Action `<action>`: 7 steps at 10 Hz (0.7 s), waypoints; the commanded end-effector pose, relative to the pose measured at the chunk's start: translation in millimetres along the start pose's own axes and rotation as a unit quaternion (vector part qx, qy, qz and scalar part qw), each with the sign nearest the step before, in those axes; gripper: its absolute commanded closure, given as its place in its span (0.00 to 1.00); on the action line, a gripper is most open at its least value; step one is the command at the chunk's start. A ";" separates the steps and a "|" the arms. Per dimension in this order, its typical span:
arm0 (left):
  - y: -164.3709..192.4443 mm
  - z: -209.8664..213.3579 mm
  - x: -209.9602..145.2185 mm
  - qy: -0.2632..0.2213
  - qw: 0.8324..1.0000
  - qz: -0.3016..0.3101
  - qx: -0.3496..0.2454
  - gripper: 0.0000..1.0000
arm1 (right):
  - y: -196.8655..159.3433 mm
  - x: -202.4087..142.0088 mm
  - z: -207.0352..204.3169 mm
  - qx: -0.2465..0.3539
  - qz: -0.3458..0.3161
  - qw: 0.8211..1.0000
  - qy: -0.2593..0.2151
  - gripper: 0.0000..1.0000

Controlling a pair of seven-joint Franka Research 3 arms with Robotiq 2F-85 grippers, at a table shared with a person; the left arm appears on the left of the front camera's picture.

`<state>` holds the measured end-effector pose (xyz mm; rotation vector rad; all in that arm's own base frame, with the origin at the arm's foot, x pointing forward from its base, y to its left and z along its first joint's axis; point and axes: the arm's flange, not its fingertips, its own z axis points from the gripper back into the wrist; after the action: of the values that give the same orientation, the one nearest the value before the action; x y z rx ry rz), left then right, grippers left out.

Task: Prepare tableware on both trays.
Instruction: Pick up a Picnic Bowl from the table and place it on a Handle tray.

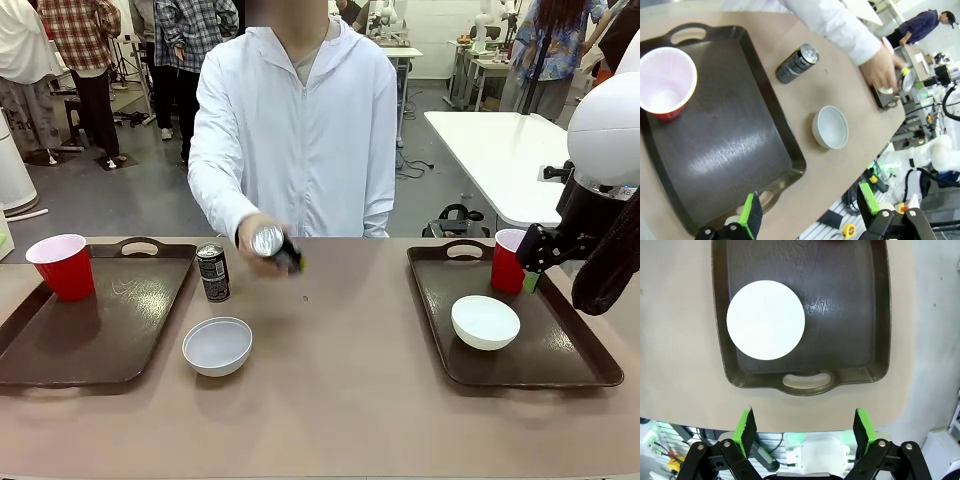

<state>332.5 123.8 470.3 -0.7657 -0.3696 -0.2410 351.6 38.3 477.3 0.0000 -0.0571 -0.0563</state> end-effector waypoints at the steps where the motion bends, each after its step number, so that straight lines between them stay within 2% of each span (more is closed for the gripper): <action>1: -0.3 1.4 -0.2 -0.004 1.000 -0.003 -0.007 0.00 | -0.3 1.6 -2.2 0.003 -0.004 1.000 -0.006 0.00; 2: 0.0 0.0 0.0 0.000 1.000 0.000 0.000 0.00 | 0.0 0.0 0.0 0.000 0.000 1.000 0.000 0.00; 3: -8.6 7.4 6.8 0.009 1.000 0.023 0.014 0.00 | -7.8 -6.2 -2.7 0.043 0.042 0.997 0.041 0.00; 5: -31.2 13.2 16.4 0.055 0.995 0.030 0.079 0.00 | -33.5 -22.2 20.7 0.102 0.051 0.993 0.031 0.00; 7: -61.7 15.4 25.9 0.089 0.987 0.016 0.132 0.00 | -85.9 -33.2 58.1 0.175 0.038 0.984 0.018 0.00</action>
<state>336.7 96.8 517.0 -0.5433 -0.2604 -0.2073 316.7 -19.3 514.5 0.2571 -0.0277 0.0390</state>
